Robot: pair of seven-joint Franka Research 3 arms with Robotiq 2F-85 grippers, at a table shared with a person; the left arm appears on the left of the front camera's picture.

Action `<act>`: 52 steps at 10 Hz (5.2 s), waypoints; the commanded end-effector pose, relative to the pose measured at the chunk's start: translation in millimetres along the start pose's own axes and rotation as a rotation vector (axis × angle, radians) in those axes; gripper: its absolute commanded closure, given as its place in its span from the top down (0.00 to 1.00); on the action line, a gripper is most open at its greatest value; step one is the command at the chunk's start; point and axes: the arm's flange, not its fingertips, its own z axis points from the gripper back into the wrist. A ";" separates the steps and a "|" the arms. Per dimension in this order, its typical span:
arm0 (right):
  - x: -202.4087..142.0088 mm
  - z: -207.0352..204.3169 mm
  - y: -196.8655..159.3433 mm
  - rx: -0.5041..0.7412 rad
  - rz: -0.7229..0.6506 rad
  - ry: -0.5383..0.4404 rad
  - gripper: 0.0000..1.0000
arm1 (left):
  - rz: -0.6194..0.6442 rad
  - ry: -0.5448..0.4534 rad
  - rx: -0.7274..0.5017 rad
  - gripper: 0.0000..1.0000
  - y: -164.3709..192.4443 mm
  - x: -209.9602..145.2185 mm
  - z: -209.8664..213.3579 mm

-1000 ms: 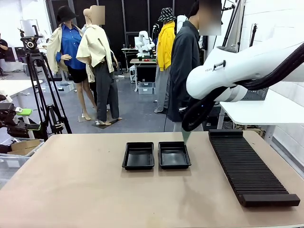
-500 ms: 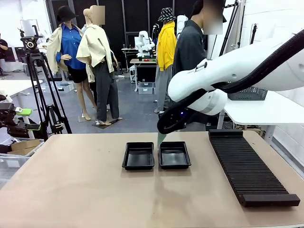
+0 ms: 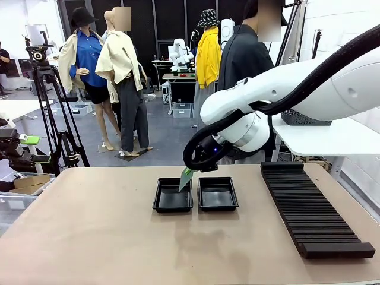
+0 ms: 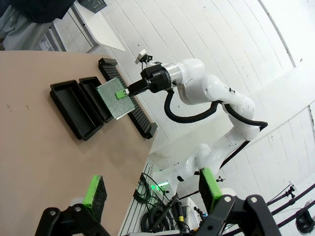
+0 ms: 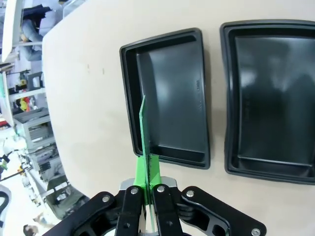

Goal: Inspect and transfer BCBs to ESD trays.
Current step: Pick up the Blank PCB from the PCB Rack and place it in the left ESD tray.

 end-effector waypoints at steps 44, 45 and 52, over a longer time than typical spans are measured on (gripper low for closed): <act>27.3 -69.6 62.3 -0.271 0.122 0.104 1.00 | 0.004 -0.004 -0.001 1.00 -2.0 0.1 1.5; 26.5 -70.4 63.4 -0.280 0.133 0.129 1.00 | 0.004 -0.004 -0.001 1.00 -2.0 0.1 1.5; 25.3 -69.7 57.0 -0.222 0.131 0.109 1.00 | 0.004 -0.004 -0.001 1.00 -2.0 0.1 1.5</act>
